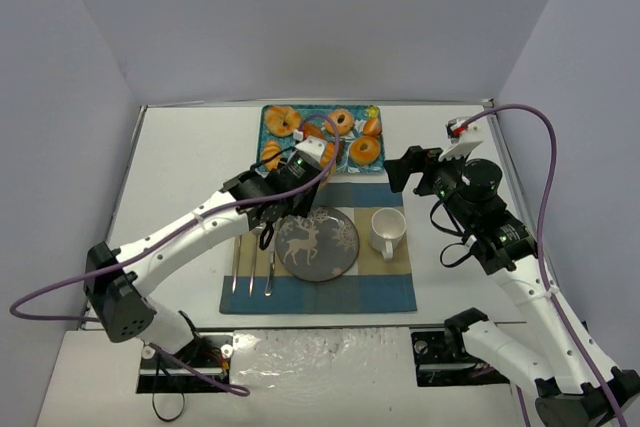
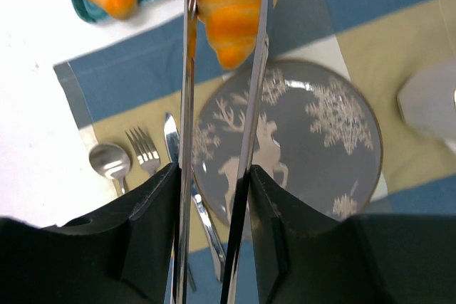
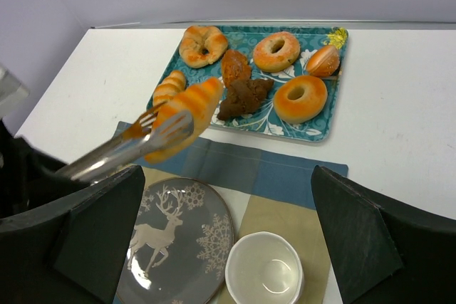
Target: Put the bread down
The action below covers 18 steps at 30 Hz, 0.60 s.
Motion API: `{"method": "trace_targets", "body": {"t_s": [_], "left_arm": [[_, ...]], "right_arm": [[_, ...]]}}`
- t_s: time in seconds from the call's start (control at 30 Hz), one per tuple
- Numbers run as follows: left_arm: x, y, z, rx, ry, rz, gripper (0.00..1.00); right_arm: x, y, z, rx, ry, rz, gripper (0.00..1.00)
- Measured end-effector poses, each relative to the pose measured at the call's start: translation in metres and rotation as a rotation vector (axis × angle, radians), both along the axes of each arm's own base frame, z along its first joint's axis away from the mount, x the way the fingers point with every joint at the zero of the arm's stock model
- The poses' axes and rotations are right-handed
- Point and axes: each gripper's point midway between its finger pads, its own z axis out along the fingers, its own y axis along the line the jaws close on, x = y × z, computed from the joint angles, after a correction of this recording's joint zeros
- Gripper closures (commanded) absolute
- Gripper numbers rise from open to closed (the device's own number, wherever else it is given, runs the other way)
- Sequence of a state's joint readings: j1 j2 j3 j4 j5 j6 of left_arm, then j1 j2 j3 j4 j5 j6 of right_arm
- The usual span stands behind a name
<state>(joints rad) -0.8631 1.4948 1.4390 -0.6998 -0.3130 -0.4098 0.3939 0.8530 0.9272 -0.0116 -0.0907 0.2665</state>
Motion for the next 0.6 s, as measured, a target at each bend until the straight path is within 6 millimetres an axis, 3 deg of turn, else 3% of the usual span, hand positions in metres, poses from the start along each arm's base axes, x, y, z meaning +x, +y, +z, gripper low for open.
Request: {"method": "trace_targets", "body": {"t_s": [0.23,0.33,0.47,0.6], "left_arm": [[-0.064,0.007,-0.014,-0.002,0.049,-0.081,0.83],[-0.088,0.019,-0.02,-0.019,0.066,-0.098,0.83],[-0.112,0.033,-0.025,-0.051,0.091,-0.109,0.83],[-0.124,0.042,-0.036,-0.057,0.116,-0.102,0.83]], "right_arm": [[0.001,0.001,-0.002,-0.003,0.006,0.0,0.0],[0.001,0.001,-0.002,-0.003,0.007,0.0,0.0],[0.001,0.001,-0.002,-0.005,0.007,0.001,0.0],[0.002,0.001,-0.004,-0.007,0.01,0.001,0.0]]}}
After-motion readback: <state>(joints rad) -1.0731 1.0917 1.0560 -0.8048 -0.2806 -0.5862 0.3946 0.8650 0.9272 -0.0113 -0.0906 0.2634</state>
